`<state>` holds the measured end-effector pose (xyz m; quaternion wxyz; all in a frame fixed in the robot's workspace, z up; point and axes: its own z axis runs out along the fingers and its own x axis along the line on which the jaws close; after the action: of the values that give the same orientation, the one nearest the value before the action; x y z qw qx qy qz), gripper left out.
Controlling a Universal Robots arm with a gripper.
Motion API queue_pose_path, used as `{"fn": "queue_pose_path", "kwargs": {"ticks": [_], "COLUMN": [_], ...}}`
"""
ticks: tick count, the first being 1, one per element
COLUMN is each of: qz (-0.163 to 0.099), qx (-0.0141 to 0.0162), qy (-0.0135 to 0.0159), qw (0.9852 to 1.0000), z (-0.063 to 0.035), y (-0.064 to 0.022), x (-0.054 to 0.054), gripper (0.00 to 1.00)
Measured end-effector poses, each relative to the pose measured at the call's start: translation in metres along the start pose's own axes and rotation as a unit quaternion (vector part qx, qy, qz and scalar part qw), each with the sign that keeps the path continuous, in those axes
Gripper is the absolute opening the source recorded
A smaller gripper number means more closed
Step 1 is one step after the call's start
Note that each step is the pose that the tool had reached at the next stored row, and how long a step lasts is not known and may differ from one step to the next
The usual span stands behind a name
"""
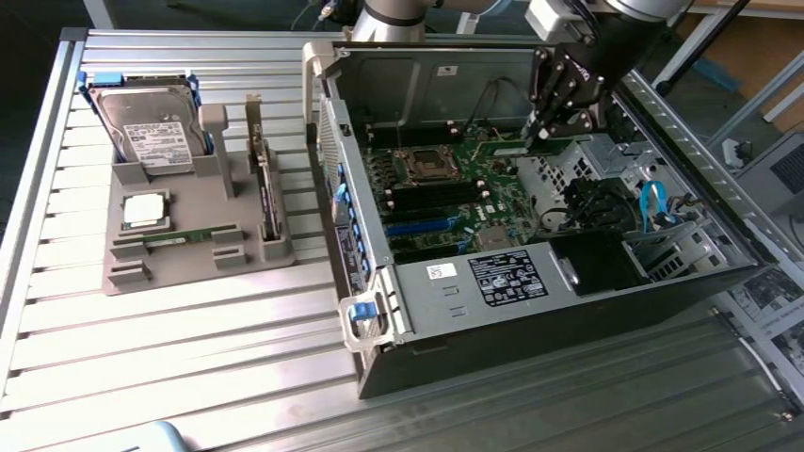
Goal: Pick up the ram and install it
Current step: 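Insert the ram into the slot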
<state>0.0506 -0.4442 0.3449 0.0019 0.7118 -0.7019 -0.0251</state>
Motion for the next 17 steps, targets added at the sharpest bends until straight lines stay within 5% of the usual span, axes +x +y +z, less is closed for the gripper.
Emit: {"fn": "queue_pose_path", "kwargs": {"ticks": [17], "qz": [0.0], "qx": [0.0], "qy": [0.0], "qw": [1.0], "z": [0.0045], "y": [0.0004], "x": [0.0001], "gripper": [0.12]}}
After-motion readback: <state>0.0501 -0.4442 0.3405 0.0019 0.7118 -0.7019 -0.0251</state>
